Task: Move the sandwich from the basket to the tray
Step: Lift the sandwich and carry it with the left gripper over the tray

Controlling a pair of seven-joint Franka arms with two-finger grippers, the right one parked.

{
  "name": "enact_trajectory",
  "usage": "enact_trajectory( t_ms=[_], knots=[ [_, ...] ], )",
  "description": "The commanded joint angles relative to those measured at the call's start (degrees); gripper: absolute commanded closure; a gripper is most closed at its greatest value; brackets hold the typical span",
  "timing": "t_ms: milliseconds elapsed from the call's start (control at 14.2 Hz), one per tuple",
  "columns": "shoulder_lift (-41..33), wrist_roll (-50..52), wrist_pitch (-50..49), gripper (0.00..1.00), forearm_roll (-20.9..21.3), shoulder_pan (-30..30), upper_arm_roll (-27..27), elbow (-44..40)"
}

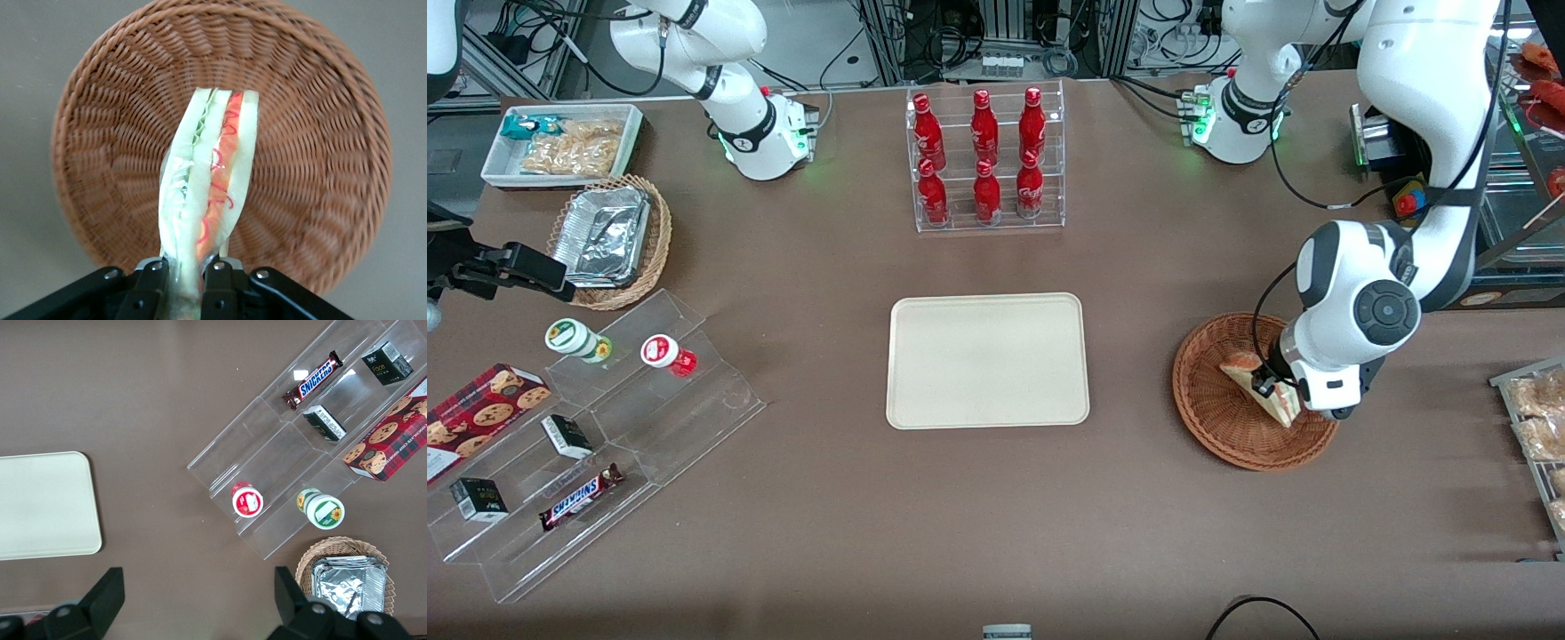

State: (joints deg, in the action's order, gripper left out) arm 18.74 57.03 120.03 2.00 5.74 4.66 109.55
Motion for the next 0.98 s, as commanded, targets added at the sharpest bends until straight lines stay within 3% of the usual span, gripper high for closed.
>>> enact_trajectory(
  t_ms=[0,281,703,914],
  knots=[
    [-0.64,-11.97,-5.58,0.94,0.37,3.3,0.26,-3.45],
    [3.74,-18.61,-11.39,0.93,0.37,9.36,0.35,-12.15],
    [10.86,-17.92,-10.78,0.92,-0.6,20.69,0.35,-19.71],
    [13.32,-17.74,-8.77,0.93,-4.19,25.0,0.44,-21.91]
  ],
)
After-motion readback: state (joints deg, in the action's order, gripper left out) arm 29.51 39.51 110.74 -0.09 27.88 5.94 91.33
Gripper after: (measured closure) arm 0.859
